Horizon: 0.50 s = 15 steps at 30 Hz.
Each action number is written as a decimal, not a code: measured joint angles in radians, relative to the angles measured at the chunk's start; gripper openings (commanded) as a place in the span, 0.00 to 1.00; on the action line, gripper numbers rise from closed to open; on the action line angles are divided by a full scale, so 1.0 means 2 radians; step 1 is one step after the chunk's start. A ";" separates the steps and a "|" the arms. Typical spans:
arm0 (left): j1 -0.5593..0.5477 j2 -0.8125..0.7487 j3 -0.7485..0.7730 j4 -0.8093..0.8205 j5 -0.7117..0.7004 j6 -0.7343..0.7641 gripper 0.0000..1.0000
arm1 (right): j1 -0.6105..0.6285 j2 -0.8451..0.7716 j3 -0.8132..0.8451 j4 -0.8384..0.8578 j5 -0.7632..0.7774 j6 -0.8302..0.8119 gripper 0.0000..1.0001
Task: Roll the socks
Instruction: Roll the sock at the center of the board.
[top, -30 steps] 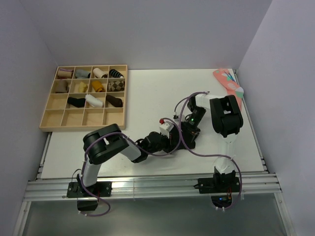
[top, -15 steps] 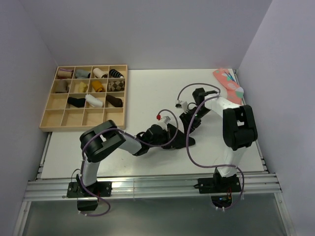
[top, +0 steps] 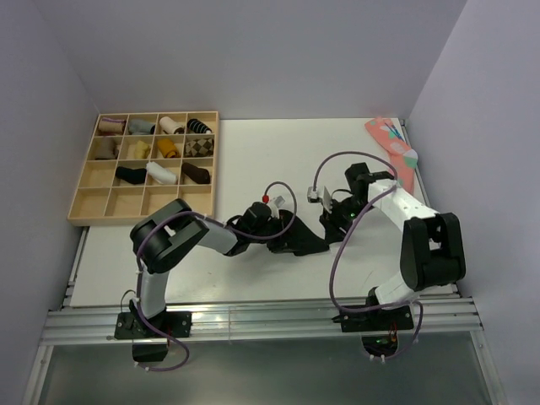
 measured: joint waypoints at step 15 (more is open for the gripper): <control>0.025 0.033 0.060 -0.073 0.089 -0.014 0.00 | 0.089 -0.069 -0.104 0.058 0.014 -0.065 0.55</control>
